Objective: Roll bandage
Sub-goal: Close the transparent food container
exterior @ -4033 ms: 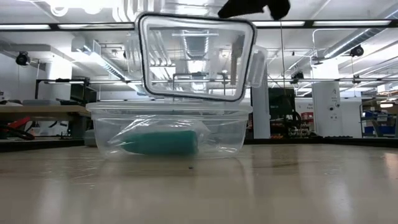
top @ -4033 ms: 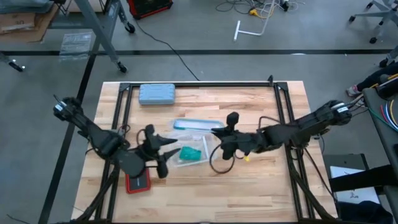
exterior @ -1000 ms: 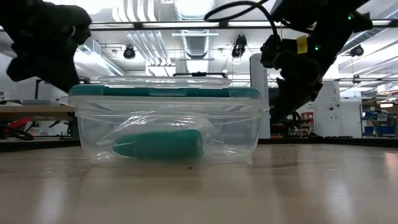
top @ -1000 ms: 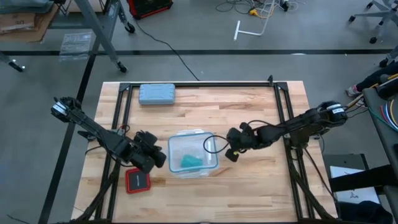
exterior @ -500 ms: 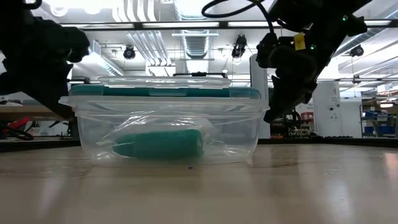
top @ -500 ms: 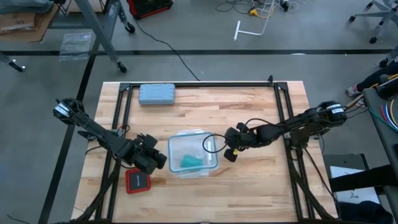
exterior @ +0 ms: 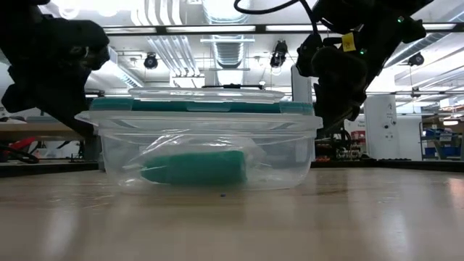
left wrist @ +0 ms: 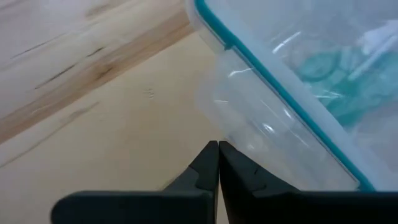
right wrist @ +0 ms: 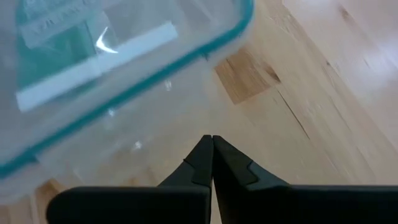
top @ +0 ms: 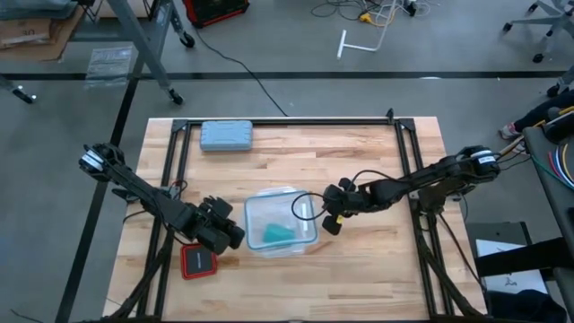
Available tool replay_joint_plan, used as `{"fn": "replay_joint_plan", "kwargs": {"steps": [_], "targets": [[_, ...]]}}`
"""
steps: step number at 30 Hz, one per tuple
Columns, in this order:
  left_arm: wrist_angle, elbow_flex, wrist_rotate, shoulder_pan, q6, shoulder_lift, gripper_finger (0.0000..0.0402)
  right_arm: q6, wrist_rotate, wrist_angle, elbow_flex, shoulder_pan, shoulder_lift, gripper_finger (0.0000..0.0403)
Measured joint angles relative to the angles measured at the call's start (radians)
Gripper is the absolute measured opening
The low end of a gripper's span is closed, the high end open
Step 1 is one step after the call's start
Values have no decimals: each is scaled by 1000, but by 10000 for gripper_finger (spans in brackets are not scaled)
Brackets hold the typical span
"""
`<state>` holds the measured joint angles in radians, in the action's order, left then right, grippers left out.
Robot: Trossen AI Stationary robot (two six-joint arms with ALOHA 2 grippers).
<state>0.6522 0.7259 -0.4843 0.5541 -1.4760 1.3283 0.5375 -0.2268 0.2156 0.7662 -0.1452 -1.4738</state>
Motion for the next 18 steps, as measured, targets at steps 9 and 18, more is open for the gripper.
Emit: {"fn": "replay_joint_plan", "kwargs": {"steps": [9, 18], "targets": [[-21, 16, 51, 1, 33, -4, 1, -14, 20, -27, 0, 0, 0, 0], [-50, 28, 53, 0, 64, -5, 1, -18, 28, -43, 0, -1, 0, 0]]}}
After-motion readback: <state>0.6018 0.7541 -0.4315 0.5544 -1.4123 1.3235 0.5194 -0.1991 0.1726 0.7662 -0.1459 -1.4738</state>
